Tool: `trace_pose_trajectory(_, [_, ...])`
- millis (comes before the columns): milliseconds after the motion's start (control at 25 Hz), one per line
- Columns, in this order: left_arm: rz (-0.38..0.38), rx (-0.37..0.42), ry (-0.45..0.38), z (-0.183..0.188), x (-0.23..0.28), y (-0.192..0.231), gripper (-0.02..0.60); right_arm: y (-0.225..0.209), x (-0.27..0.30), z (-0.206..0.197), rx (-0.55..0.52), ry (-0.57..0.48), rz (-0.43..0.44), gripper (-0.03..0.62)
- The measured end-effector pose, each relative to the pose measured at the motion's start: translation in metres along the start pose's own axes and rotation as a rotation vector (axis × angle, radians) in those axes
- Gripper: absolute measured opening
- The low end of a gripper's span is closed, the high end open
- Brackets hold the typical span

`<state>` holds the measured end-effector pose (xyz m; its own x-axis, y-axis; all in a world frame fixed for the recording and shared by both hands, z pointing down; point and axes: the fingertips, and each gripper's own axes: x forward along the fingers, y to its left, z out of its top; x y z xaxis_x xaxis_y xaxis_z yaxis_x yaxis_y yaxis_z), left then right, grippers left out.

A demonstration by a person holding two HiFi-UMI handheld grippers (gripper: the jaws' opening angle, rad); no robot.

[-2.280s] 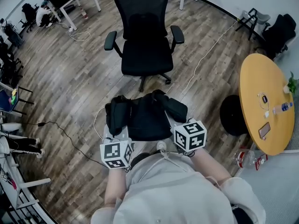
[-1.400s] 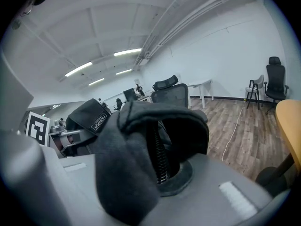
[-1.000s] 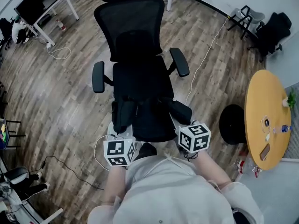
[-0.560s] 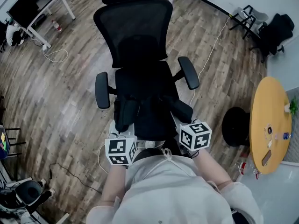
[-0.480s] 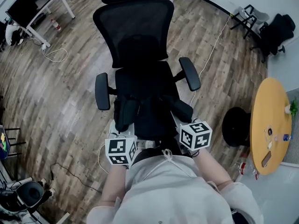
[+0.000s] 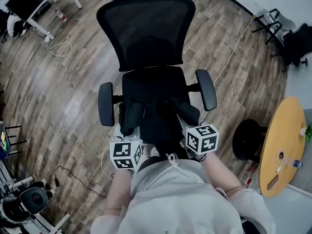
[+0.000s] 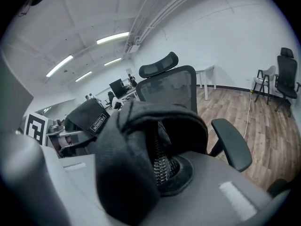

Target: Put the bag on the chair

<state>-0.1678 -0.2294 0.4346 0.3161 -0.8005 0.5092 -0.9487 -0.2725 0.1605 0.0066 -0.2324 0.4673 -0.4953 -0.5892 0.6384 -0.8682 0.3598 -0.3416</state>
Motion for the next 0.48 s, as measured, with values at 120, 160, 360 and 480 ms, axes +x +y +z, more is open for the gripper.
trace_pose_trajectory(120, [0.021, -0.018, 0.029, 0.002, 0.036, 0.013, 0.025, -0.019, 0.033, 0.015, 0.001, 0.024, 0.016, 0.029])
trace_pose_trajectory(160, [0.028, -0.023, 0.038, 0.002, 0.048, 0.016, 0.025, -0.026, 0.043, 0.020, 0.000, 0.033, 0.021, 0.029])
trace_pose_trajectory(360, [0.056, -0.044, 0.079, -0.004, 0.105, 0.038, 0.025, -0.056, 0.095, 0.038, -0.012, 0.069, 0.044, 0.029])
trace_pose_trajectory(480, [0.070, -0.065, 0.097, -0.010, 0.135, 0.054, 0.025, -0.069, 0.124, 0.044, -0.017, 0.090, 0.053, 0.029])
